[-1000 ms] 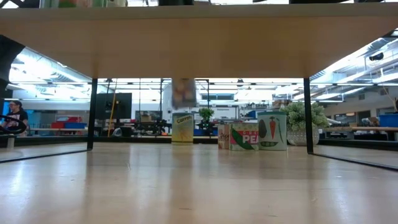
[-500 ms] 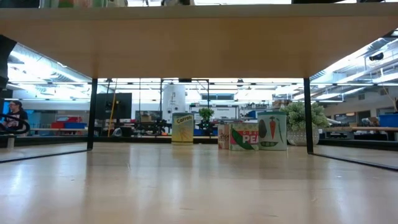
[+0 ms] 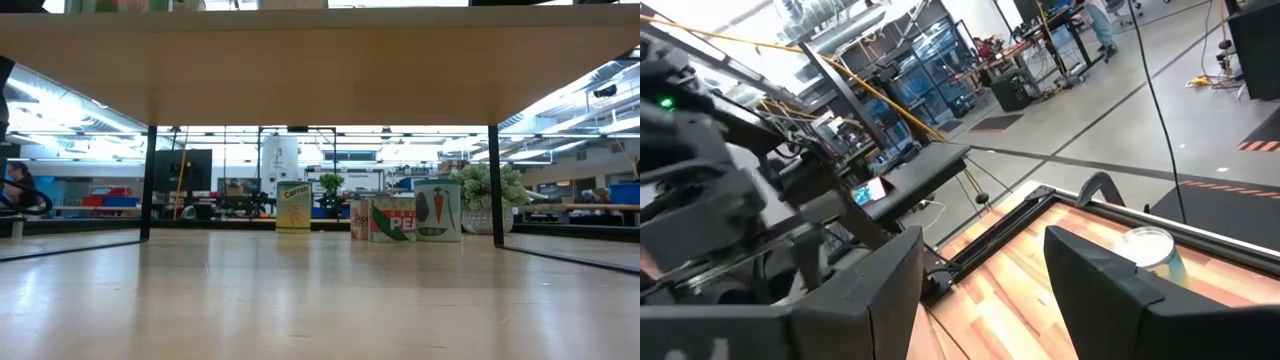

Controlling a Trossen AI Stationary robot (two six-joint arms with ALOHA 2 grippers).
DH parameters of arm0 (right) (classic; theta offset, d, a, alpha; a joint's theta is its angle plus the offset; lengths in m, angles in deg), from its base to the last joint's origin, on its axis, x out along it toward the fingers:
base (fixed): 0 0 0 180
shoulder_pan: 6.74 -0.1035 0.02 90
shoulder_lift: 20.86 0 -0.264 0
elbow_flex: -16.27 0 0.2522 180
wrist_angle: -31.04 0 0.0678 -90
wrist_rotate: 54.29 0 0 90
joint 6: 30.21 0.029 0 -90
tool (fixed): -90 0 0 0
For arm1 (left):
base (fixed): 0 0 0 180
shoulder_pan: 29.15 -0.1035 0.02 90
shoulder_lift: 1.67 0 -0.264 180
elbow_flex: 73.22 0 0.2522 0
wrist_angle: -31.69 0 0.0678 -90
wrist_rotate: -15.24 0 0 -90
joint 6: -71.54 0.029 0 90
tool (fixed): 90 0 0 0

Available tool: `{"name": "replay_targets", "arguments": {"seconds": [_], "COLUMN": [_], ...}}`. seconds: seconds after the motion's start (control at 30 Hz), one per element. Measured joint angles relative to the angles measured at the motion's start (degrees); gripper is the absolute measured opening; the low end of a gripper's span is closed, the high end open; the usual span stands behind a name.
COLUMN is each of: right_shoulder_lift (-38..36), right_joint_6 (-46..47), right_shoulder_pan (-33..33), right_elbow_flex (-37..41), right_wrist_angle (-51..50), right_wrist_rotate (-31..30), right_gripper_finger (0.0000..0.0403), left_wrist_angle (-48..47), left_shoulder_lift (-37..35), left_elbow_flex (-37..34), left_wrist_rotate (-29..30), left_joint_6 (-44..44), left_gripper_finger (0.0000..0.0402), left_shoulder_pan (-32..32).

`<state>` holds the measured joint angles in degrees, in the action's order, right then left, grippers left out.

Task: Pick and place cans onto a shelf
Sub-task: Put the canned peaches on the shelf

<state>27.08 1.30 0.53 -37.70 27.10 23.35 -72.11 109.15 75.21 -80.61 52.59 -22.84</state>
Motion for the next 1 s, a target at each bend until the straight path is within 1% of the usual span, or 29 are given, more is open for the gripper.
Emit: {"name": "replay_targets", "arguments": {"seconds": [0.2, 0.37, 0.73, 1.0], "right_shoulder_lift": [0.00, 0.04, 0.04, 0.04], "right_joint_6": [-0.09, -0.19, -0.20, -0.20], "right_shoulder_pan": [0.00, 0.00, -0.17, -0.41], "right_elbow_flex": [0.00, 0.00, 0.00, 0.00], "right_wrist_angle": [0.00, 0.06, 0.90, 0.88], "right_wrist_rotate": [0.09, 0.09, 0.12, 0.12], "right_gripper_finger": [0.0217, 0.0217, 0.0217, 0.0217], "left_wrist_angle": [0.02, 0.00, -0.04, 0.03], "left_shoulder_lift": [0.56, 2.85, 6.14, 6.51], "left_elbow_flex": [-0.03, -0.22, -2.03, -2.03], "left_wrist_rotate": [0.08, 0.58, 0.19, -0.42], "left_joint_6": [-1.54, -0.08, 3.14, 4.48], "left_gripper_finger": [0.0312, 0.0312, 0.0312, 0.0312], "left_shoulder_pan": [3.75, 5.60, 5.92, 7.18]}}
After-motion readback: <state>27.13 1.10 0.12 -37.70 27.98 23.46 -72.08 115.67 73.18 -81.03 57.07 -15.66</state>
